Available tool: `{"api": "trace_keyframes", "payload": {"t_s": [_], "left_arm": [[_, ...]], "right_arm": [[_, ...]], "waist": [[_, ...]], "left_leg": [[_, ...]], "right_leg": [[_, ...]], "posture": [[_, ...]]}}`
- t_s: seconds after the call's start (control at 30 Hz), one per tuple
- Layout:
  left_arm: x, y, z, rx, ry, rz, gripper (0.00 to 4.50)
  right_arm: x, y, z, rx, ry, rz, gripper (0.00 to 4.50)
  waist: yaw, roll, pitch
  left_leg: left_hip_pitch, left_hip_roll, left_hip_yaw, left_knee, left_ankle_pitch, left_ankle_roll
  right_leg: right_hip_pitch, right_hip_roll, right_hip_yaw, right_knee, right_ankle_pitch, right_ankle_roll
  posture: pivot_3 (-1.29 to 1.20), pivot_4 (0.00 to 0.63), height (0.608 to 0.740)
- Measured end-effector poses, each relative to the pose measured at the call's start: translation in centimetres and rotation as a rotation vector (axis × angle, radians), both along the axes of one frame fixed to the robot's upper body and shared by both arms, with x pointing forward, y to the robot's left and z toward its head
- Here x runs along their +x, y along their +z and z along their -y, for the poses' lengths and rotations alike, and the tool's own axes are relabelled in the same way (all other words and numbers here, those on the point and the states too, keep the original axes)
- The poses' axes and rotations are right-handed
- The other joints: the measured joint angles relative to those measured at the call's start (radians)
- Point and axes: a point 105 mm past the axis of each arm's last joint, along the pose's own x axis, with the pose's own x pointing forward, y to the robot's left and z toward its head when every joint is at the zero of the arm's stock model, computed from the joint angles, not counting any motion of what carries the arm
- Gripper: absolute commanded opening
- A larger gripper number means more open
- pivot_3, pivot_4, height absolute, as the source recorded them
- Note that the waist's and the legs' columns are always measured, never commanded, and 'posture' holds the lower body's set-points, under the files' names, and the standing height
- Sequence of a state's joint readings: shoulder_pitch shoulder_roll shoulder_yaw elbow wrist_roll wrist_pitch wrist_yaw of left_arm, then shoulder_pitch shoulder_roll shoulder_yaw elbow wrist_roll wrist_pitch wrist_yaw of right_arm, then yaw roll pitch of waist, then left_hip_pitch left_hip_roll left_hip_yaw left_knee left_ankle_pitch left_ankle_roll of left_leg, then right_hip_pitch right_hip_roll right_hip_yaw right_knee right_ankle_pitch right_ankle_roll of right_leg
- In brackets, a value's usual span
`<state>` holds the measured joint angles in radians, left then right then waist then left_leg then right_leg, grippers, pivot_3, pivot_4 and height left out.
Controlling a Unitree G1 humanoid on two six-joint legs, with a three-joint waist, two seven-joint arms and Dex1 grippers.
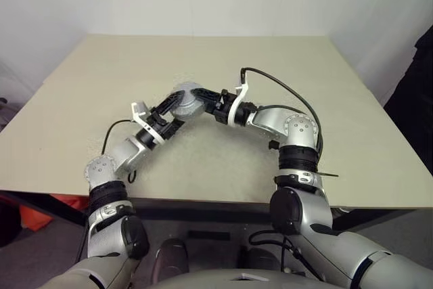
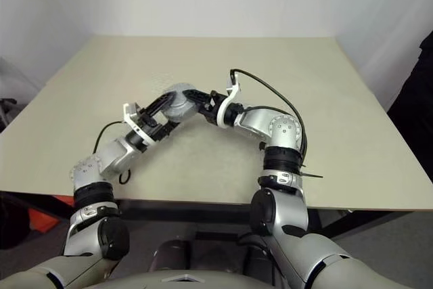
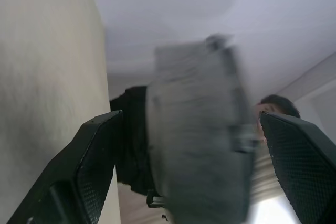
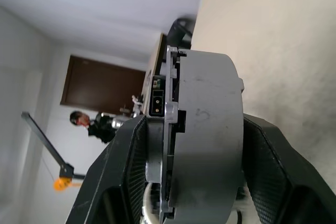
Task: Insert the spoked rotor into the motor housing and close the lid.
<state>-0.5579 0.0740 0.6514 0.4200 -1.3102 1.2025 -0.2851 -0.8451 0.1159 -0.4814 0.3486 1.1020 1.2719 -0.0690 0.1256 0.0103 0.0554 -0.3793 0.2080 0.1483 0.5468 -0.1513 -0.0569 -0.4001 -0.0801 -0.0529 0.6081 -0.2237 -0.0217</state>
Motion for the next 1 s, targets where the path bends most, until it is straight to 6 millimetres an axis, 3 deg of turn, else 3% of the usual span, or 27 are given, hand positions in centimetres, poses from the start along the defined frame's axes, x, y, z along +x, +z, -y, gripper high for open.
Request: {"api": "trace_keyframes", "payload": {"t_s": [0.1, 0.3, 0.57, 0.8, 0.93, 1.0], "left_arm": [[0.5, 0.4, 0.0, 0.006, 0.018, 0.022, 3.98], [0.6, 0.2, -0.2, -0.022, 0.028, 0.038, 2.28], [0.9, -0.3, -0.4, -0.031, 0.023, 0.038, 2.28], [1.7, -1.5, -0.9, 0.067, 0.090, -0.007, 2.28], [2.3, -3.2, -2.2, 0.159, 0.189, -0.073, 2.28], [3.2, -3.9, -4.2, 0.239, 0.321, -0.104, 2.28]], "right_arm": [[-0.1, 0.2, -0.1, -0.005, 0.002, 0.012, 2.19], [-0.1, -0.6, 0.2, -0.017, -0.014, -0.014, 2.19], [0.0, -0.9, 0.1, -0.025, -0.025, -0.015, 2.19], [0.8, -1.6, 0.2, -0.123, -0.106, 0.067, 4.46], [3.2, -1.3, 2.1, -0.320, -0.314, 0.234, 4.46], [3.9, -1.5, 3.1, -0.380, -0.386, 0.277, 4.46]], "waist": [[0.001, 0.000, 0.000], [0.002, 0.000, 0.000], [0.003, 0.000, 0.000], [0.002, 0.000, 0.000], [0.003, -0.001, 0.000], [0.002, -0.001, 0.000]], "left_leg": [[0.000, 0.000, 0.000, 0.000, 0.000, 0.000], [0.000, 0.000, 0.000, 0.000, 0.000, 0.000], [0.000, 0.000, 0.000, 0.002, 0.000, 0.000], [0.000, 0.000, -0.001, 0.004, 0.000, 0.000], [-0.001, 0.000, -0.001, 0.006, 0.000, 0.000], [0.000, 0.000, -0.001, 0.007, 0.000, 0.000]], "right_leg": [[0.000, 0.000, 0.000, 0.000, 0.000, 0.000], [0.000, 0.000, 0.000, 0.000, 0.000, 0.001], [0.001, 0.000, 0.000, 0.000, 0.001, 0.001], [0.002, 0.000, 0.000, 0.001, 0.002, 0.001], [0.003, -0.001, 0.000, 0.001, 0.003, 0.002], [0.003, 0.000, 0.000, 0.001, 0.003, 0.003]], "posture": [[0.00, 0.000, 0.740], [0.00, 0.000, 0.740], [0.00, 0.000, 0.740], [0.00, 0.000, 0.740], [0.00, 0.000, 0.740], [0.00, 0.000, 0.740]]}}
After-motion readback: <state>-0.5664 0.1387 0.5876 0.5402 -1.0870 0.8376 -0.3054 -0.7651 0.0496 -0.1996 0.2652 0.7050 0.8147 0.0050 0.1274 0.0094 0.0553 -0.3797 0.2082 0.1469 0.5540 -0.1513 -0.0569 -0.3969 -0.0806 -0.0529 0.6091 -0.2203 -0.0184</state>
